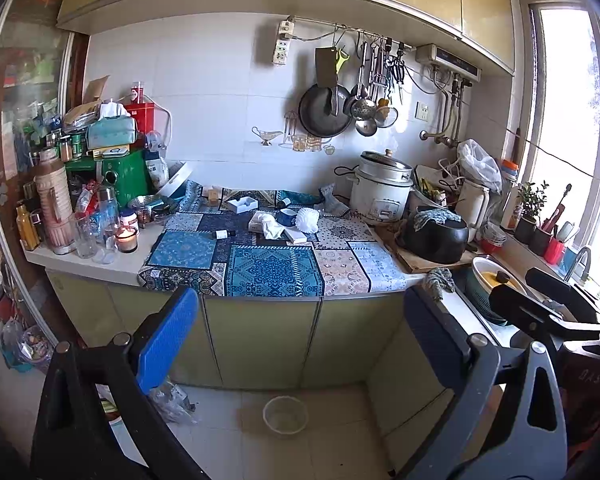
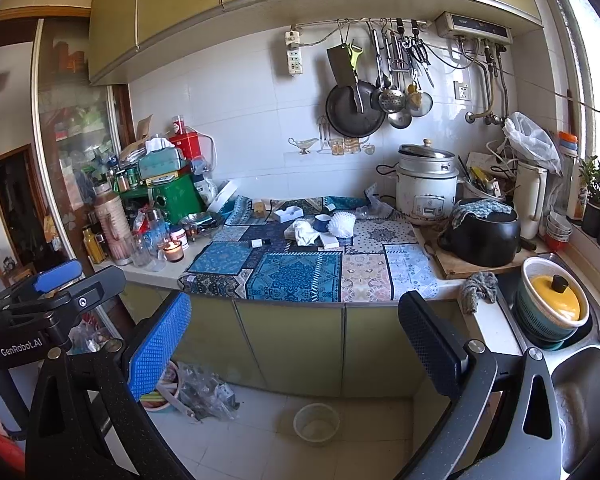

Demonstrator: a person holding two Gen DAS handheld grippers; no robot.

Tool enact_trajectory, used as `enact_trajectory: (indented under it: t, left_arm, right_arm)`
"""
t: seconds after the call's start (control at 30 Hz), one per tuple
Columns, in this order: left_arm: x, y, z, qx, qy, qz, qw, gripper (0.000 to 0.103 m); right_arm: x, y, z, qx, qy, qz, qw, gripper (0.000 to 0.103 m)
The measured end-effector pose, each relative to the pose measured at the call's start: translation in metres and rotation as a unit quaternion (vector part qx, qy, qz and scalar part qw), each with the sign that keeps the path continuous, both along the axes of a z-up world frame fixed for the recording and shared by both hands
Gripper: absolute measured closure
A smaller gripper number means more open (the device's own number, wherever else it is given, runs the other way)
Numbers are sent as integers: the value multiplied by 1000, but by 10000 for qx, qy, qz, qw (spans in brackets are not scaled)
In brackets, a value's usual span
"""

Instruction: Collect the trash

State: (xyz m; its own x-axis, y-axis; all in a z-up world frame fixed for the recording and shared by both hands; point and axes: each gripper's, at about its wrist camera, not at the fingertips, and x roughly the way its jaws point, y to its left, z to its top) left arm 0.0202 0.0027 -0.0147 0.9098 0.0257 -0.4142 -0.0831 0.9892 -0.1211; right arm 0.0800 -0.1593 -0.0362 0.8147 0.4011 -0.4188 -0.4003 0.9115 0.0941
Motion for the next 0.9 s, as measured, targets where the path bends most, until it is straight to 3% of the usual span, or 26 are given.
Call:
enact_trajectory:
  t: [0.9]
  left_arm:
    - [15, -2, 0, -8, -51, 172, 9998, 0]
  right_arm:
    - [10, -7, 2, -29, -34, 66, 10000, 0]
